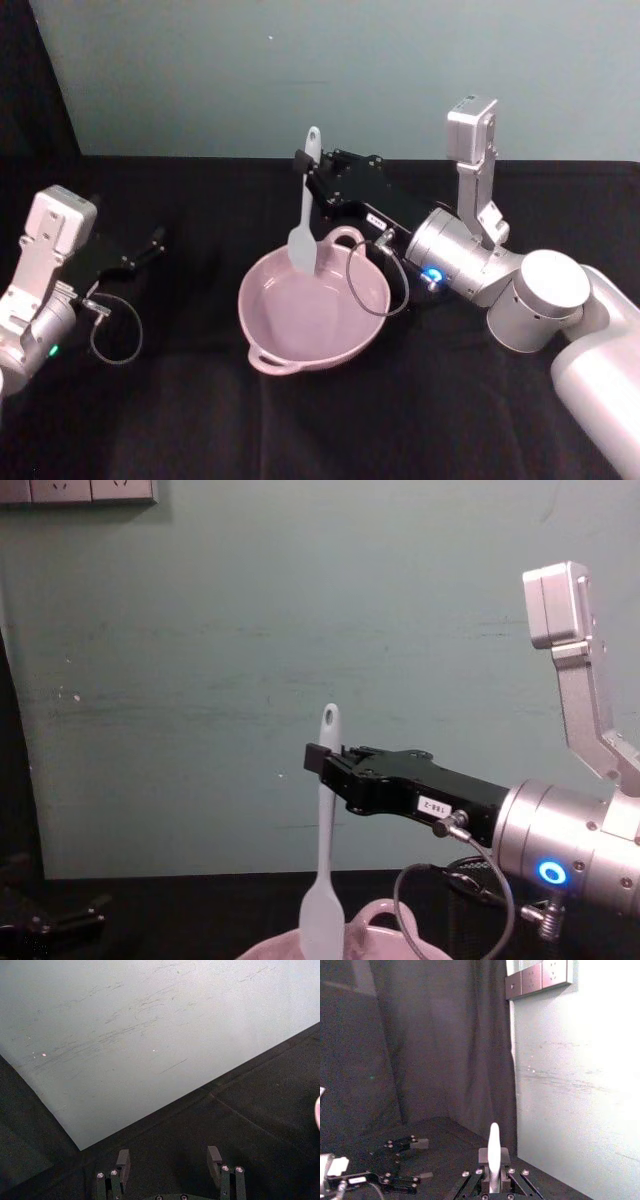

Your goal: Use the one hand to pick up the spoon and stir the clear water in the bowl.

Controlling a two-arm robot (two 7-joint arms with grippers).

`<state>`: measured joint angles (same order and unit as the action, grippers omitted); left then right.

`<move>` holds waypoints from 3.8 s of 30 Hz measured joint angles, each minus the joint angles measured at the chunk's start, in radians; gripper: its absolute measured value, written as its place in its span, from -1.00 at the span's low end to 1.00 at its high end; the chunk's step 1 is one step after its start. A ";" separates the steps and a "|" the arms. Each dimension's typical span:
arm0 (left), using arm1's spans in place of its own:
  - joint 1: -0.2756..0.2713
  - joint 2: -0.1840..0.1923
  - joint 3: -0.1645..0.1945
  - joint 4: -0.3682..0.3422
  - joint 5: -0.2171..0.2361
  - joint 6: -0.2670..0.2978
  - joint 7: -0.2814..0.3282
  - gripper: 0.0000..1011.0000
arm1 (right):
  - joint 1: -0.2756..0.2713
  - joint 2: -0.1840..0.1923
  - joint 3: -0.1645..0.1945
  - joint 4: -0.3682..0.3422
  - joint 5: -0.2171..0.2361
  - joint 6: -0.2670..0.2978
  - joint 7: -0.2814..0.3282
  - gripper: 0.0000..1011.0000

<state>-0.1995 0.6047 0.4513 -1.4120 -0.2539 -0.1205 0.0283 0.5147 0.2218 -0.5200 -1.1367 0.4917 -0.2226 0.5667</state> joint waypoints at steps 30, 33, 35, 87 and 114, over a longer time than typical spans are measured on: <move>0.000 0.000 0.000 0.000 0.000 0.000 0.000 1.00 | -0.142 0.133 0.044 -0.196 0.011 0.053 0.099 -0.77; 0.000 0.000 0.000 0.000 0.000 0.000 0.000 1.00 | -0.154 0.141 0.035 -0.215 0.020 0.060 0.107 -0.77; 0.000 0.000 0.000 0.000 0.000 0.000 0.000 1.00 | -0.160 0.142 0.025 -0.224 0.023 0.065 0.111 -0.77; 0.000 0.000 0.000 0.000 0.000 0.000 0.000 1.00 | -0.073 0.064 0.042 -0.074 -0.068 0.000 0.049 -0.77; 0.000 0.000 0.000 0.000 0.000 0.000 0.000 1.00 | -0.169 0.133 0.008 -0.239 0.008 0.069 0.099 -0.77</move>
<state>-0.1995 0.6047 0.4514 -1.4120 -0.2539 -0.1205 0.0283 0.3458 0.3544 -0.5123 -1.3762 0.4994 -0.1540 0.6661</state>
